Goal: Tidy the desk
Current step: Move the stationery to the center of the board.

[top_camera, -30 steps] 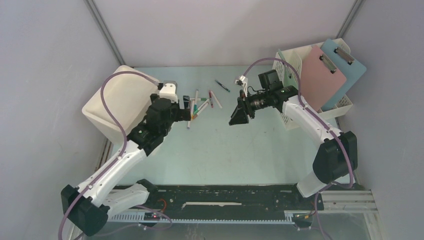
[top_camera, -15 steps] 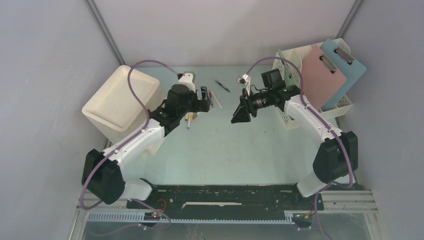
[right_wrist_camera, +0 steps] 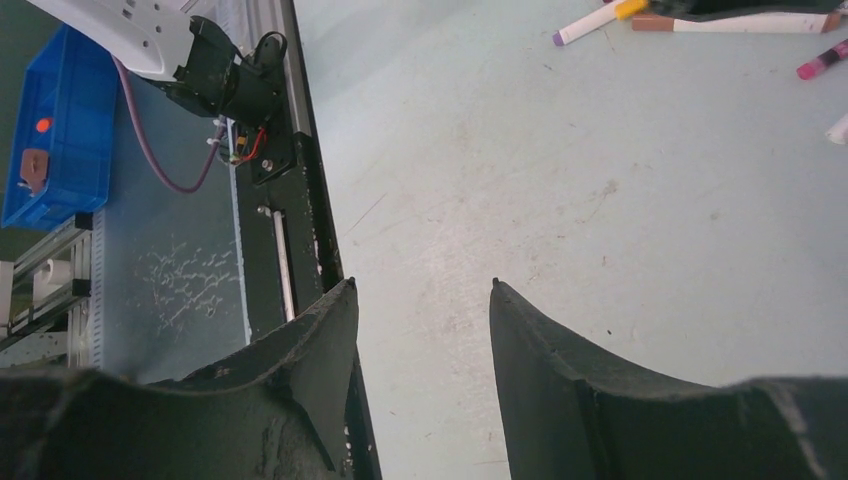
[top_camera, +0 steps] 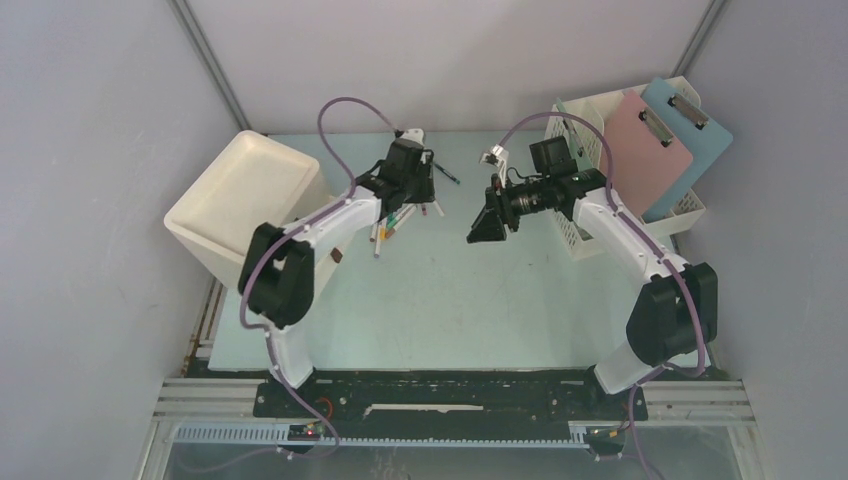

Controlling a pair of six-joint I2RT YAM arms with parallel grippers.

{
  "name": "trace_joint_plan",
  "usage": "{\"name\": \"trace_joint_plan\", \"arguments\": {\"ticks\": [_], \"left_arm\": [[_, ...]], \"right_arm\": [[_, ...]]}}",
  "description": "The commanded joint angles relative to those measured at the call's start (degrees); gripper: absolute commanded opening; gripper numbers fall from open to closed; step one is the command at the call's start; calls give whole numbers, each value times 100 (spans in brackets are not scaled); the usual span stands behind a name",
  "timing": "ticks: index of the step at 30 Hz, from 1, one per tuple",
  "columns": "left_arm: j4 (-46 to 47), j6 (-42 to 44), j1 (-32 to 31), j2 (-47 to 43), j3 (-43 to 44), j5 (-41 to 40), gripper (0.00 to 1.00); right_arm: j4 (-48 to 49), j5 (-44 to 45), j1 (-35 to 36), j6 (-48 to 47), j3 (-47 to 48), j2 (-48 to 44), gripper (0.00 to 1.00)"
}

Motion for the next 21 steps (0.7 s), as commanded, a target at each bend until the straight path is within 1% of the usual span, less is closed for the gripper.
{"name": "trace_joint_plan", "arguments": {"ticks": [1,6,11,15,21], "left_arm": [[-991,-60,27,830,1122,-111,44],[-1556,8,24,1670,2163,-239,42],[-1780,59,78,2198,2726,-278,41],[-1941,55,136,2482,3001,-171,40],[-2065,87,171,2680,3138,-100,38]], "right_arm": [[-32,-54,-76,-146,1,-13,58],[-48,-69,-127,-156,4,-24,58],[-50,-96,-182,-160,3,-30,58],[-69,-106,-213,-175,-1,-34,58],[-67,-116,-252,-183,0,-31,58]]}}
